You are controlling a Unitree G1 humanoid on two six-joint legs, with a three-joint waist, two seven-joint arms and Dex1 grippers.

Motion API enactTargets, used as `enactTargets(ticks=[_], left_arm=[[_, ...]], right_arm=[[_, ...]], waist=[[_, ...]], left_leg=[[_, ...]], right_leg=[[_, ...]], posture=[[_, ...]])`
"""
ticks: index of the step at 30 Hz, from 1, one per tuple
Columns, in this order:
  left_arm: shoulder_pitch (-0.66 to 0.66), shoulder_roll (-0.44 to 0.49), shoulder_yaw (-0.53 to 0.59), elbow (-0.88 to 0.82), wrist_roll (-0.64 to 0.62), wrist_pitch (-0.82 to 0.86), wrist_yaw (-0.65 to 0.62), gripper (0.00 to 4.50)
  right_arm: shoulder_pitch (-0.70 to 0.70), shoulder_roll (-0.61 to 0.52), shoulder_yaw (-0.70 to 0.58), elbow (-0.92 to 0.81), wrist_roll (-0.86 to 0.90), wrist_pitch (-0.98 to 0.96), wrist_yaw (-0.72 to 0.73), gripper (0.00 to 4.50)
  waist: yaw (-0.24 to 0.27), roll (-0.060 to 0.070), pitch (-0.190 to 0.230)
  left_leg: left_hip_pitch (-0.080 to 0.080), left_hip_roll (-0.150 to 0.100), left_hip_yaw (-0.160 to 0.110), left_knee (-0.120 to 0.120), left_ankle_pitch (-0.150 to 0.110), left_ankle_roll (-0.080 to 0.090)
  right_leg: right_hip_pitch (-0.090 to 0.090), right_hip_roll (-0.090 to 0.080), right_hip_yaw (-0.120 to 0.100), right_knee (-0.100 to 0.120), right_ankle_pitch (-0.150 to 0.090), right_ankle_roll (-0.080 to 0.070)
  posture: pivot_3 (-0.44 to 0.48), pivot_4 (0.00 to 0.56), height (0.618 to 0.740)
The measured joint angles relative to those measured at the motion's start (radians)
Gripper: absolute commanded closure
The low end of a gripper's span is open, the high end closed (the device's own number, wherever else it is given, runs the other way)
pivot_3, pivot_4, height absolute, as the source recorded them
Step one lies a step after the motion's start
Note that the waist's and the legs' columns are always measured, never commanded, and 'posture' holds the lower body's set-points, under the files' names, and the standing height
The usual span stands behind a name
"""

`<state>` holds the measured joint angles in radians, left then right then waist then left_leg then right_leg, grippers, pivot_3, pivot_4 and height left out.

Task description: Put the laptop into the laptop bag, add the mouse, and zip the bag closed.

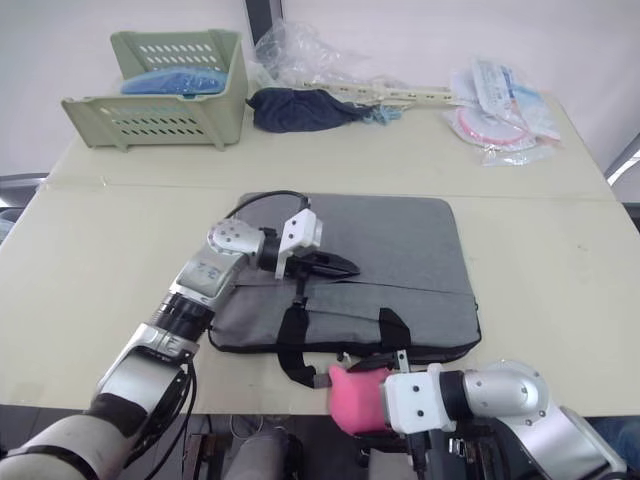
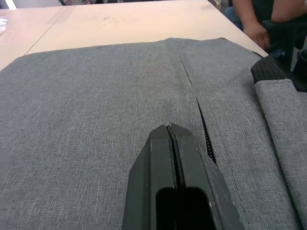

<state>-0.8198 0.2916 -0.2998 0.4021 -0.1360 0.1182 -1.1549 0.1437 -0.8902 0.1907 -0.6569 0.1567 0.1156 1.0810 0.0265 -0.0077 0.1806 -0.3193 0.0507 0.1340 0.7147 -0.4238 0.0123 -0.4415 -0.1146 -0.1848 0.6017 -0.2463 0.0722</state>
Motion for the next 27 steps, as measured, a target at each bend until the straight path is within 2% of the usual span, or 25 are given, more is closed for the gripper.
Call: enactTargets(ticks=[1,3,8,10,15,21,27], left_arm=[[0.001,0.0,0.0,0.0,0.001,0.001,0.003,4.5],[0.005,0.0,0.001,-0.001,0.001,0.003,0.007,4.5],[0.006,0.004,0.002,-0.001,0.001,0.006,0.006,4.5],[0.007,0.005,0.002,0.0,0.001,0.006,0.006,4.5],[0.008,0.007,0.001,0.012,0.009,0.001,0.01,4.5],[0.005,0.01,-0.021,0.043,0.027,-0.015,0.012,4.5],[0.0,0.012,-0.04,0.052,0.05,-0.062,0.01,4.5]], right_arm=[[0.004,-0.001,0.0,0.0,0.0,0.0,-0.001,0.77],[0.016,-0.001,-0.003,0.0,0.004,0.003,-0.005,1.64],[0.036,-0.001,-0.048,0.001,0.043,0.016,-0.025,3.99],[0.057,-0.004,-0.085,0.001,0.068,0.023,-0.025,4.47],[0.138,-0.034,-0.209,-0.028,0.178,0.122,-0.025,4.47],[0.245,-0.05,-0.417,-0.121,0.361,0.269,-0.027,4.47],[0.354,-0.049,-0.598,-0.145,0.453,0.373,-0.028,4.47]], waist=[[0.0,0.0,0.0],[0.0,0.0,0.0],[0.001,0.001,-0.001],[0.002,0.001,-0.001],[0.005,0.001,-0.001],[0.021,0.003,-0.003],[0.031,0.006,-0.005]], left_leg=[[0.0,0.0,0.0,0.001,0.0,0.0],[0.002,0.0,-0.002,0.001,0.0,0.0],[0.002,0.0,-0.009,0.001,0.0,0.001],[0.002,-0.001,-0.01,0.002,0.0,0.001],[0.002,-0.001,-0.014,0.003,-0.001,0.002],[0.002,-0.002,-0.018,0.003,-0.002,0.004],[0.002,-0.003,-0.018,0.005,-0.003,0.006]], right_leg=[[0.001,0.0,0.0,0.0,0.0,0.0],[0.002,0.0,0.0,0.0,0.0,0.0],[0.005,0.0,-0.001,0.0,0.0,0.0],[0.005,0.0,0.0,0.0,0.0,0.0],[0.011,0.0,-0.001,-0.004,0.0,0.0],[0.014,0.0,0.0,-0.006,0.001,0.002],[0.014,-0.001,0.001,-0.007,0.002,0.003]], posture=[[0.0,0.15,0.74],[0.0,0.15,0.74],[0.0,0.15,0.74],[0.0,0.15,0.74],[0.0,0.15,0.74],[0.0,0.15,0.74],[0.0,0.15,0.74]])
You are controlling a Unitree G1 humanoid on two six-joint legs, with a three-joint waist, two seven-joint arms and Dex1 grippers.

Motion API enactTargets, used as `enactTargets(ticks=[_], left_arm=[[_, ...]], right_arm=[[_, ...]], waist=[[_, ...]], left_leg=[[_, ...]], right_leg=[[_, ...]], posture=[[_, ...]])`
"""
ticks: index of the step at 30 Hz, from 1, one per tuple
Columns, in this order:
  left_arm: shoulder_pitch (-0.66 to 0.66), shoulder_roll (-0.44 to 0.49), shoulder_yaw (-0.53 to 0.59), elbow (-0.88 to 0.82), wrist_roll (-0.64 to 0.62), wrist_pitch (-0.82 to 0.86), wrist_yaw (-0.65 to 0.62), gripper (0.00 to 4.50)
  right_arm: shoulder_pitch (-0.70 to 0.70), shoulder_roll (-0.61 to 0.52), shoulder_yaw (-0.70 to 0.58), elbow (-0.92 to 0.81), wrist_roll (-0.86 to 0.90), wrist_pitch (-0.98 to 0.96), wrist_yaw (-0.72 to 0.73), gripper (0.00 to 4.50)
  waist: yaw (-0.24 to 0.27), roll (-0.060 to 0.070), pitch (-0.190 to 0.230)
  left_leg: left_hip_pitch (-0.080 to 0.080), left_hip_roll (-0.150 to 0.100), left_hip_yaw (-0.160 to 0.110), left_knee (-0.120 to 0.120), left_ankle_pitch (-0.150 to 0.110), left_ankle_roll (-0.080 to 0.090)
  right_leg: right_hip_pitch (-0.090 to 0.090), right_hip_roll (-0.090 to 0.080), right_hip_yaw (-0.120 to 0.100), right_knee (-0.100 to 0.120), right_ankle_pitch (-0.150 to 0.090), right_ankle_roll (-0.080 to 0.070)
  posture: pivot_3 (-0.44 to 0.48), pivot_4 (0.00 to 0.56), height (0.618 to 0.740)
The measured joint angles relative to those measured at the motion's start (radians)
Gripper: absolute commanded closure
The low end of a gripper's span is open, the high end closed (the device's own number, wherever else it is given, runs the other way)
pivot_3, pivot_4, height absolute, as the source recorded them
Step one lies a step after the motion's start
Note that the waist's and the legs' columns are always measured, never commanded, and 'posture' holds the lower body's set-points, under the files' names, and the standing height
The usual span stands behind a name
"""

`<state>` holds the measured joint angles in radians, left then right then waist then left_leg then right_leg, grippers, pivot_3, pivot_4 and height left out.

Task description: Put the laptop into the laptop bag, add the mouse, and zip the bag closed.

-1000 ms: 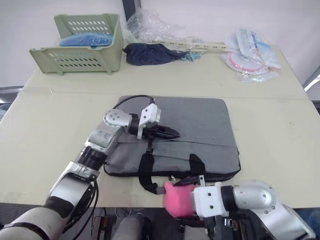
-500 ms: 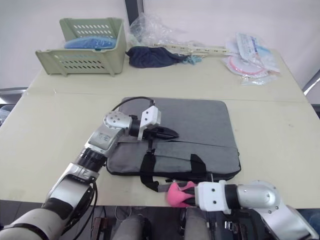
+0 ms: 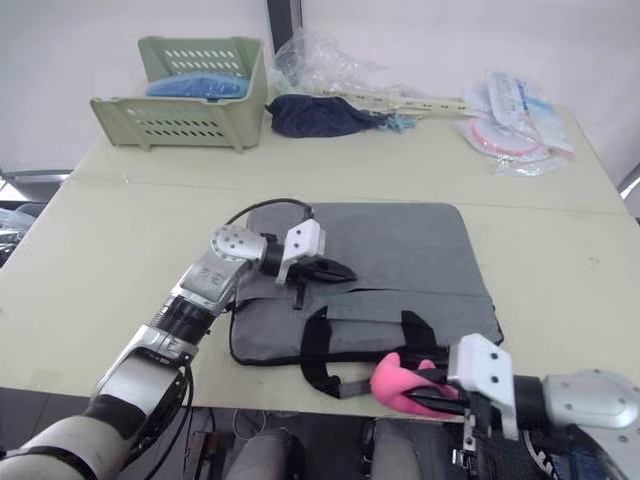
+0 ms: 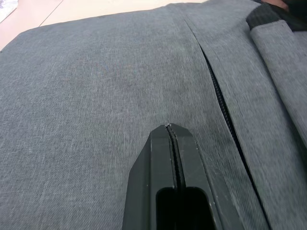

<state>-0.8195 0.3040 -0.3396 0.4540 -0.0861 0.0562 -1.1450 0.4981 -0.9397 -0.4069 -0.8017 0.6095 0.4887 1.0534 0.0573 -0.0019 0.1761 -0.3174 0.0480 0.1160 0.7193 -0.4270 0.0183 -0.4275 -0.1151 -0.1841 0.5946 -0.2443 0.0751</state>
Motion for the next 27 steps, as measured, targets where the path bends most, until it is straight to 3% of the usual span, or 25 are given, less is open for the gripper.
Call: enactTargets(ticks=[4,9,14,21,25,26,27], left_arm=[[-0.003,-0.003,-0.013,0.015,0.008,-0.031,0.009,4.5],[-0.004,-0.009,-0.012,0.027,0.009,-0.046,0.012,4.5],[-0.014,-0.012,0.006,0.053,0.009,-0.065,0.005,4.5],[-0.039,0.014,0.053,0.061,-0.023,-0.028,-0.048,4.5],[-0.01,0.048,0.092,-0.008,-0.079,0.045,-0.097,4.5],[0.006,0.064,0.102,-0.039,-0.094,0.072,-0.104,4.5],[0.019,0.08,0.111,-0.059,-0.107,0.092,-0.11,4.24]], right_arm=[[0.02,0.018,-0.061,-0.019,0.05,0.05,-0.023,4.47],[0.016,0.02,-0.04,-0.025,0.039,0.045,-0.025,4.47],[-0.056,0.035,0.099,-0.037,-0.007,0.0,-0.037,4.47],[-0.26,0.069,0.34,-0.03,-0.066,-0.008,-0.082,4.47],[-0.279,0.069,0.368,-0.017,-0.078,-0.01,-0.082,4.47],[-0.283,0.069,0.367,-0.015,-0.074,-0.009,-0.082,3.51],[-0.283,0.069,0.363,-0.011,-0.071,-0.009,-0.081,3.17]], waist=[[-0.002,0.002,-0.001],[-0.001,0.005,-0.003],[-0.004,0.004,-0.004],[-0.018,0.004,-0.004],[-0.02,0.004,-0.003],[-0.022,0.004,-0.003],[-0.025,0.004,-0.003]], left_leg=[[0.0,0.0,0.0,0.0,0.0,0.0],[0.0,-0.001,0.0,0.0,0.0,0.001],[0.0,-0.001,0.001,0.001,0.0,0.001],[-0.001,0.0,0.002,0.001,0.0,0.001],[-0.003,0.0,0.004,0.001,0.0,0.001],[-0.003,0.0,0.004,0.001,0.0,0.001],[-0.003,0.0,0.004,0.001,0.0,0.001]], right_leg=[[0.001,0.0,0.001,0.0,0.0,0.0],[0.001,0.0,0.001,0.0,0.0,0.001],[0.001,0.0,0.001,0.001,0.0,0.001],[-0.003,0.001,0.001,0.002,0.0,0.001],[-0.003,0.001,-0.001,0.0,0.0,0.001],[-0.003,0.001,0.0,0.0,0.0,0.001],[-0.003,0.001,0.0,0.0,0.0,0.001]], posture=[[0.0,0.15,0.74],[0.0,0.15,0.74],[0.0,0.15,0.74],[0.0,0.15,0.74],[0.0,0.15,0.74],[0.0,0.15,0.74],[0.0,0.15,0.74]])
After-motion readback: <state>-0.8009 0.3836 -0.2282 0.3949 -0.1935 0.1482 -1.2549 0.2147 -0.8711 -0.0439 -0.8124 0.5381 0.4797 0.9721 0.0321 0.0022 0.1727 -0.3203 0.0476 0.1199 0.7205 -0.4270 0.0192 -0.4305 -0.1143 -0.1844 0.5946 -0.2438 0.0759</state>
